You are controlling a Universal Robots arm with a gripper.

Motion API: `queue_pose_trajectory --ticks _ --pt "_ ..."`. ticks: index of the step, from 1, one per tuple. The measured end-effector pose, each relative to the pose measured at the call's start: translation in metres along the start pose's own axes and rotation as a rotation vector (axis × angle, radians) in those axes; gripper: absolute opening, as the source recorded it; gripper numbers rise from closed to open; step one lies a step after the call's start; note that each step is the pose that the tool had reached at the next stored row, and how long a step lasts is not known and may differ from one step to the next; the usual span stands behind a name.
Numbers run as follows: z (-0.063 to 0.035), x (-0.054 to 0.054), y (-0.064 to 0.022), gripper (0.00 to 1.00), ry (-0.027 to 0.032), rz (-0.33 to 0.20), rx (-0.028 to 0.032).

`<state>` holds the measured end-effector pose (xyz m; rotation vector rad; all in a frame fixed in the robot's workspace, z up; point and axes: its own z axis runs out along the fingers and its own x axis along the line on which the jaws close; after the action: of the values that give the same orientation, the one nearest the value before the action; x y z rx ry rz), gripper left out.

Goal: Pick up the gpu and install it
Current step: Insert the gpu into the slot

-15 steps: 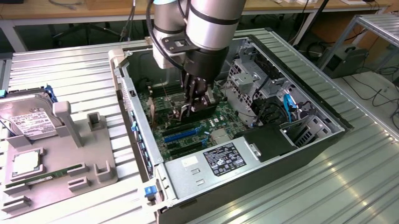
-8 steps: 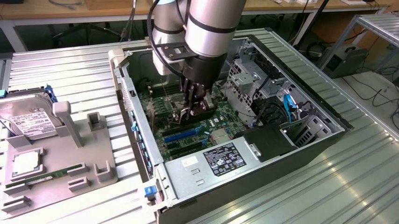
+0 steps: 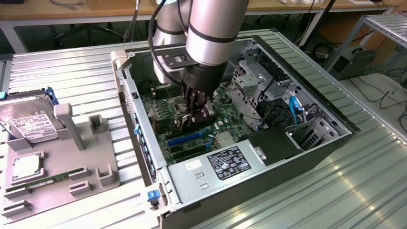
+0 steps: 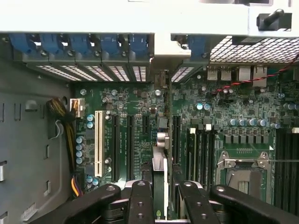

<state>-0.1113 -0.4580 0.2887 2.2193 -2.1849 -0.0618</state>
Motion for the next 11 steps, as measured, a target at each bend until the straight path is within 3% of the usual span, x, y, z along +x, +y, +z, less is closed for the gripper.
queue_pose_trajectory --ticks 7,11 --pt "0.0094 -0.001 0.0015 0.26 0.0002 0.000 0.0089" --pt "0.0284 -0.001 0.0033 0.26 0.0009 -0.010 0.0097"
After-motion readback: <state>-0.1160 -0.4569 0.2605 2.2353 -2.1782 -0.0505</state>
